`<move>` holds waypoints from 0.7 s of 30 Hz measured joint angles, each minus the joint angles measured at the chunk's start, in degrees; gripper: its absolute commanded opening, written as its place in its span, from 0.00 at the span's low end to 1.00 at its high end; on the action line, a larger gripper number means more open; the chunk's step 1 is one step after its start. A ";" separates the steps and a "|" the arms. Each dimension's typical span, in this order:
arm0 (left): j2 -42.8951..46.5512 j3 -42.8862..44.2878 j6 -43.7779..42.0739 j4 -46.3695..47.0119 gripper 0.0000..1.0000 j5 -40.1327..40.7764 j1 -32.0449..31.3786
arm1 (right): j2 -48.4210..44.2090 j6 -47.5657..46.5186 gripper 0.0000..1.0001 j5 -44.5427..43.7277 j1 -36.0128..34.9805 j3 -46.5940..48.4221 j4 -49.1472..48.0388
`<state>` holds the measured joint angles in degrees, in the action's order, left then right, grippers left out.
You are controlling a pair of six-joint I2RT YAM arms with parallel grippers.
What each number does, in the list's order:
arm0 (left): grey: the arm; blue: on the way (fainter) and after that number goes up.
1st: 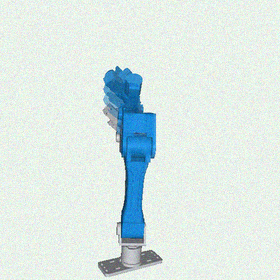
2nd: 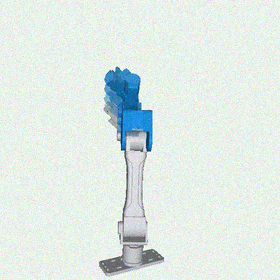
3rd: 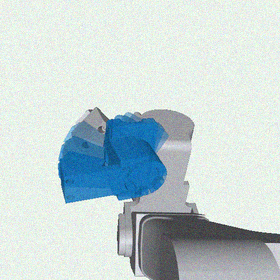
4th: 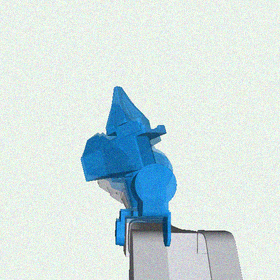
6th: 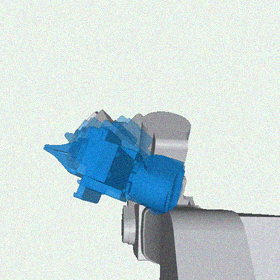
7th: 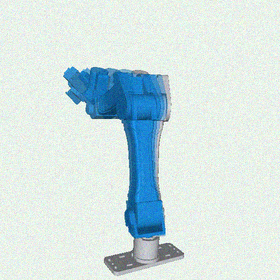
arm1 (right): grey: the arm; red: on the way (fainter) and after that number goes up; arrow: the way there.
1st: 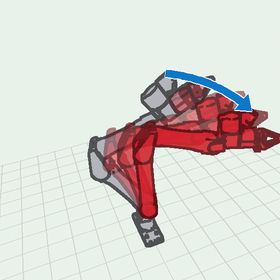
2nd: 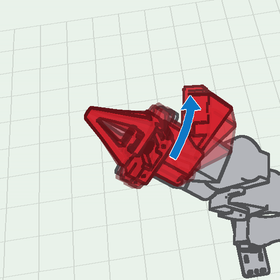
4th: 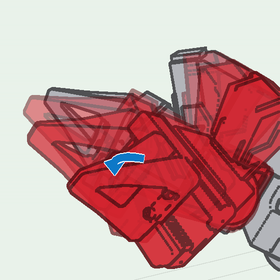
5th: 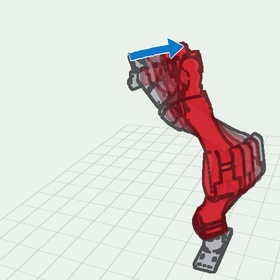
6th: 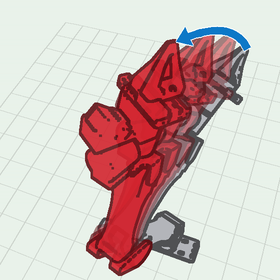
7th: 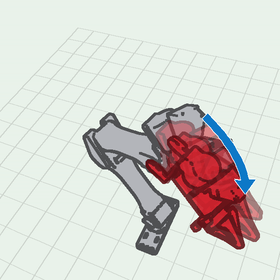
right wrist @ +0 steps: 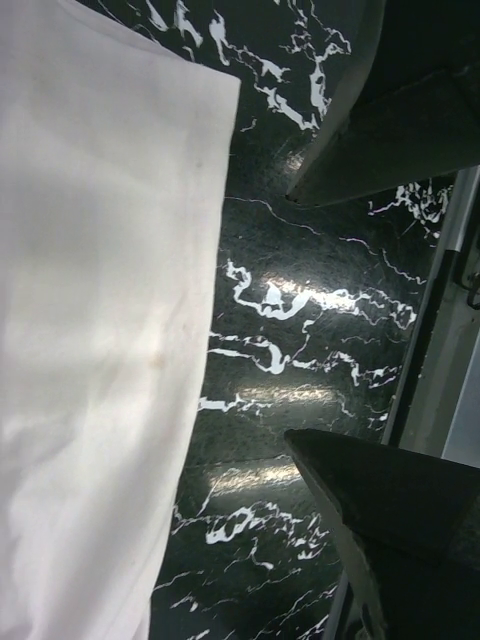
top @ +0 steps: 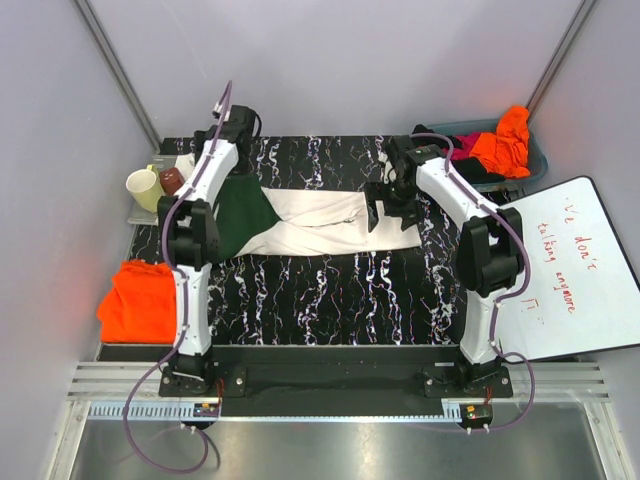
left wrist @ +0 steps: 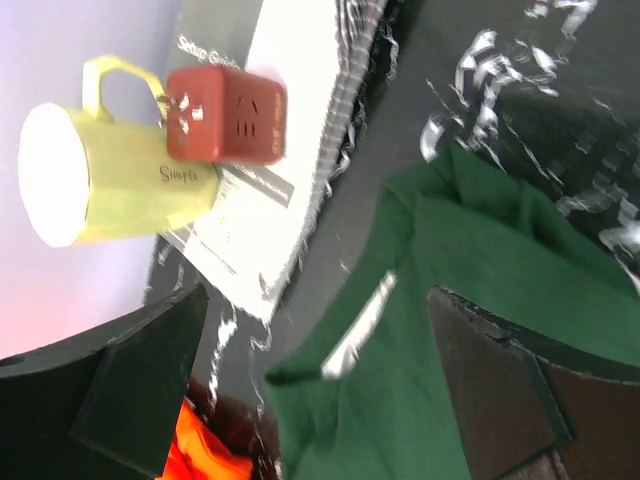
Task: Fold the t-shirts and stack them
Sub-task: Fold the tshirt
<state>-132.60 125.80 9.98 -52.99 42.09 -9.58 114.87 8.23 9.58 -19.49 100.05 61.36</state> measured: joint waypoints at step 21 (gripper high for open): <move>20.02 -31.01 7.15 -6.91 0.00 -36.13 -7.80 | 31.82 -0.42 0.00 0.15 -7.45 41.88 2.67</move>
<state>-112.57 94.78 17.12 -59.90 5.96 -17.39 146.69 7.81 9.74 -26.94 141.93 64.03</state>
